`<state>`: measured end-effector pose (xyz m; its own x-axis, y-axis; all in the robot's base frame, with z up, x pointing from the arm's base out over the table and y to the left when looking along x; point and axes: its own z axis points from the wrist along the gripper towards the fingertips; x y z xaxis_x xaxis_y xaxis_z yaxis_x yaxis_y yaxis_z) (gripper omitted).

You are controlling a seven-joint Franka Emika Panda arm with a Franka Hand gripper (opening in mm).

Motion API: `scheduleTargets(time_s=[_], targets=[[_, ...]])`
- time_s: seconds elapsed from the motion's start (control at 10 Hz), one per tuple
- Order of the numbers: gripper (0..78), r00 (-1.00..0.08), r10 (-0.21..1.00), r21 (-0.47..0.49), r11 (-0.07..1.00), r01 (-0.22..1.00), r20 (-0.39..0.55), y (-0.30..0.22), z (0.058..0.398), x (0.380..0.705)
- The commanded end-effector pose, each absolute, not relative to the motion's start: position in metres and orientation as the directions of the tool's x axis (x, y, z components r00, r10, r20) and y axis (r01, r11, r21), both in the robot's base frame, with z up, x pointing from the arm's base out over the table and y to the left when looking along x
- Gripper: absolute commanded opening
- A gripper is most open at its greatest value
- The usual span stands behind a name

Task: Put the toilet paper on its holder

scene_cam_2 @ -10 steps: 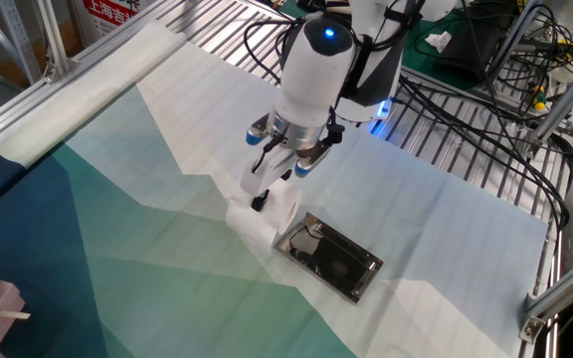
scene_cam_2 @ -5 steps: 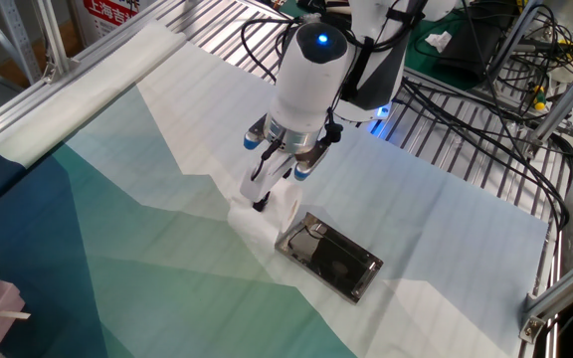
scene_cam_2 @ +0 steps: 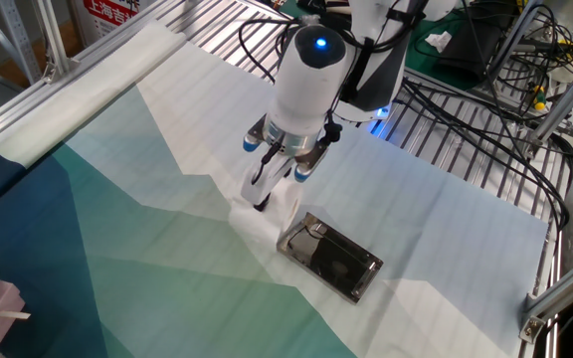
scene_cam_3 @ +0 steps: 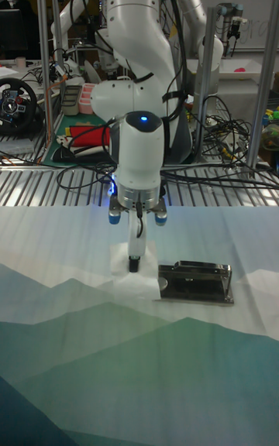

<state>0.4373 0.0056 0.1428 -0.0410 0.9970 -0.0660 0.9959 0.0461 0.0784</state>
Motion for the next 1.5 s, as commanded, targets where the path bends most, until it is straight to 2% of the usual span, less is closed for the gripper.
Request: scheduleTargets(time_s=[0.1, 0.3, 1.5], targets=[[1.3, -0.096, 0.995, 0.08, 0.099, 0.992, -0.041, 0.006, 0.144, 0.439], [1.3, -0.114, 0.992, 0.068, 0.117, 0.991, -0.049, 0.006, 0.144, 0.439], [1.3, -0.049, 0.998, 0.078, 0.053, 0.996, -0.05, 0.017, 0.142, 0.457]])
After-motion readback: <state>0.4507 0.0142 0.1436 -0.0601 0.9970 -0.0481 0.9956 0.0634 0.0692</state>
